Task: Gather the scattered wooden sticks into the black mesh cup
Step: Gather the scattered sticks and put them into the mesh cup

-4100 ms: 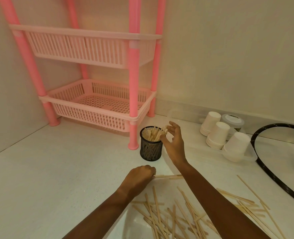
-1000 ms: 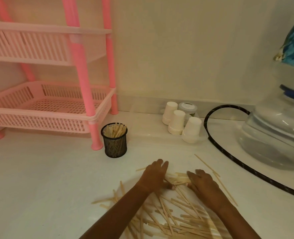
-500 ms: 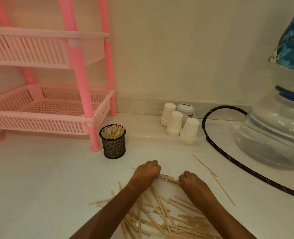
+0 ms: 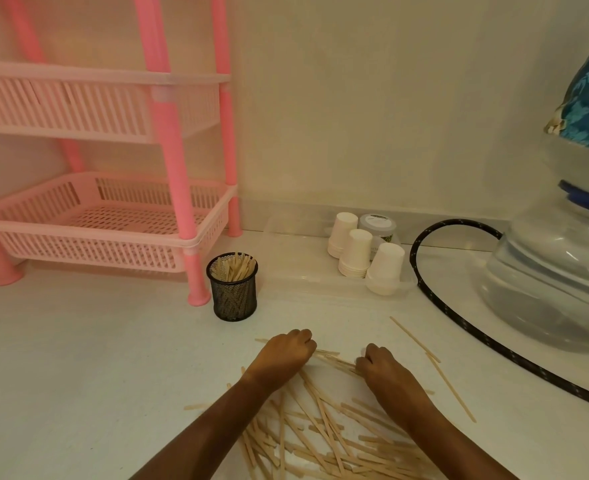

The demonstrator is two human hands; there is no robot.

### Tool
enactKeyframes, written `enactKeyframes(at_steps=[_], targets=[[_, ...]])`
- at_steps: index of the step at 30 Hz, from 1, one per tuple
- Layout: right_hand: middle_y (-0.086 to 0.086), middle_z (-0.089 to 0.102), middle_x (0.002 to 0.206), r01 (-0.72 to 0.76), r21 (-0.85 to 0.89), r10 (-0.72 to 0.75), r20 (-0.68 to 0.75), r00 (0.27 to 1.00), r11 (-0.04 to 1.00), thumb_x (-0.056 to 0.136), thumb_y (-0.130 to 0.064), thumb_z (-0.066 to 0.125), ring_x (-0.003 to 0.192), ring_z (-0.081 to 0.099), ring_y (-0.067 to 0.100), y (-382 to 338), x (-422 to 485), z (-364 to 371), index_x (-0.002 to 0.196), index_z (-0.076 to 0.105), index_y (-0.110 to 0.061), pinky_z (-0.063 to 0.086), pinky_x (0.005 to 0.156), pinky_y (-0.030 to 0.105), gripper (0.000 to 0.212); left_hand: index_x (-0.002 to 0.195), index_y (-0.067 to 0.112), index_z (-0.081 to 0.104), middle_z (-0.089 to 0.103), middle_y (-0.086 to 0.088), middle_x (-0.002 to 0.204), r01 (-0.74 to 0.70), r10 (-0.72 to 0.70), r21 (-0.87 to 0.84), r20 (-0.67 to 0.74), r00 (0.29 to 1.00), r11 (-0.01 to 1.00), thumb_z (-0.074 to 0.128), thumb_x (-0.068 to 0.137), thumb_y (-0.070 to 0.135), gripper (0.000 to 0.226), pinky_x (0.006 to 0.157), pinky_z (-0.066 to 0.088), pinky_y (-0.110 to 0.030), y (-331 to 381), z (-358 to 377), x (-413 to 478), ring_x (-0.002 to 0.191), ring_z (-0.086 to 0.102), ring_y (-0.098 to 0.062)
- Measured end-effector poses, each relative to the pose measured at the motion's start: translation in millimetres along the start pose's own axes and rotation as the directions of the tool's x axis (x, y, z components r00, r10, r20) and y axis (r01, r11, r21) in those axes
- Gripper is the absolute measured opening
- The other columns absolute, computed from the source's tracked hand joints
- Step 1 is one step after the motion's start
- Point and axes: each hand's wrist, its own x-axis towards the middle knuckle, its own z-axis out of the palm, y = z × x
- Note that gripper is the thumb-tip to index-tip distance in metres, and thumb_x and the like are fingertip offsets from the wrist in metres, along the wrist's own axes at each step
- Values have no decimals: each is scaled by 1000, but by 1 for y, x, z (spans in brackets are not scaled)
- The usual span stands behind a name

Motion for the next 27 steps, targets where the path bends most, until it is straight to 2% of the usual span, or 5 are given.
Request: enactKeyframes(at_steps=[5,10,17,22,27], targets=[[3,59,80,-5,-80,-3,-100,995,997,65,0,74,66,36,8,3,-4,-8,79,64,-12,26,48,19,21,92,11,63,62,-5,97,48,-46,-190,13,999,981,62,83,9,9,62,48,-24,-10,0,-5,82,58,-15],[2,51,119,-18,25,18,8,1000,1000,90,2,38,105,50,17,10,6,-11,121,44,-15,43,80,26,36,118,7,51,54,-11,119,151,-156,-298,9,988,942,35,94,2,29,82,44,-35,-23,3,-1,106,53,-25],[7,62,111,-70,305,116,-136,984,950,93,-1,38,101,58,19,21,23,-42,112,56,-8,44,84,26,28,102,4,59,62,-12,103,263,-366,-543,-88,927,798,40,89,-6,25,78,46,-37,-50,-8,-4,95,59,-25],[1,66,81,-22,792,301,-207,931,610,93,-2,44,73,61,-1,2,39,-58,95,62,-3,40,66,-2,18,89,-2,65,66,-8,83,167,-595,-857,-186,782,487,48,90,-2,17,66,38,-4,-66,-33,-8,72,56,-6],[-2,63,81,68,986,351,-118,929,151,92,2,43,78,63,14,-37,66,-71,101,59,-4,47,84,31,19,91,-8,63,64,-17,85,-41,-763,-982,-169,624,184,46,89,-10,17,67,47,-4,-89,-61,-3,66,62,5]])
